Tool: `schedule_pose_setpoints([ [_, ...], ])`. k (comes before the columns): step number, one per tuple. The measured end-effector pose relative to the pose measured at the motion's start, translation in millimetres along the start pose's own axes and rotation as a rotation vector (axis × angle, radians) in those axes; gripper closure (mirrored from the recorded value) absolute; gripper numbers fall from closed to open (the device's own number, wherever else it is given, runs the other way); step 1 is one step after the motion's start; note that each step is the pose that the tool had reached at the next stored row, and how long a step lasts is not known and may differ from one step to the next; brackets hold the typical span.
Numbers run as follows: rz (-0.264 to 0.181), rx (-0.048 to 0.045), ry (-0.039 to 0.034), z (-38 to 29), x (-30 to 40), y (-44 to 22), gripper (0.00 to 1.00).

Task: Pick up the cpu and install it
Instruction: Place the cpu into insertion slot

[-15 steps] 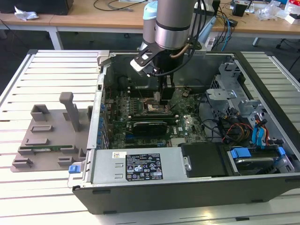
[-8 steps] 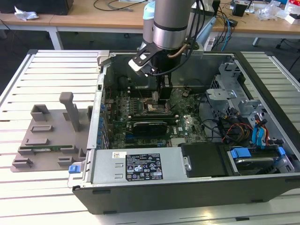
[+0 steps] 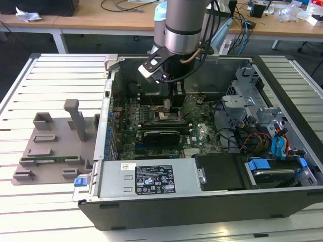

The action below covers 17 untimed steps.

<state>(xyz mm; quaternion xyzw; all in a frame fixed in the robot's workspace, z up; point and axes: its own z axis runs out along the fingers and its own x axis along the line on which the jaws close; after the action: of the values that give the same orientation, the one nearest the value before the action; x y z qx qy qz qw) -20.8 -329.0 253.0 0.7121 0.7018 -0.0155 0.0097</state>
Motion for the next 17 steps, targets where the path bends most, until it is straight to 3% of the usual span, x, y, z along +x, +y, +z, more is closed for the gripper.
schedule_pose_setpoints([
  [13, 0.0, 0.0, 0.0, 5.1, 0.3, -0.2, 0.45],
  [17, 0.0, 0.0, 0.0001, 7.9, 3.5, -0.8, 0.45],
])
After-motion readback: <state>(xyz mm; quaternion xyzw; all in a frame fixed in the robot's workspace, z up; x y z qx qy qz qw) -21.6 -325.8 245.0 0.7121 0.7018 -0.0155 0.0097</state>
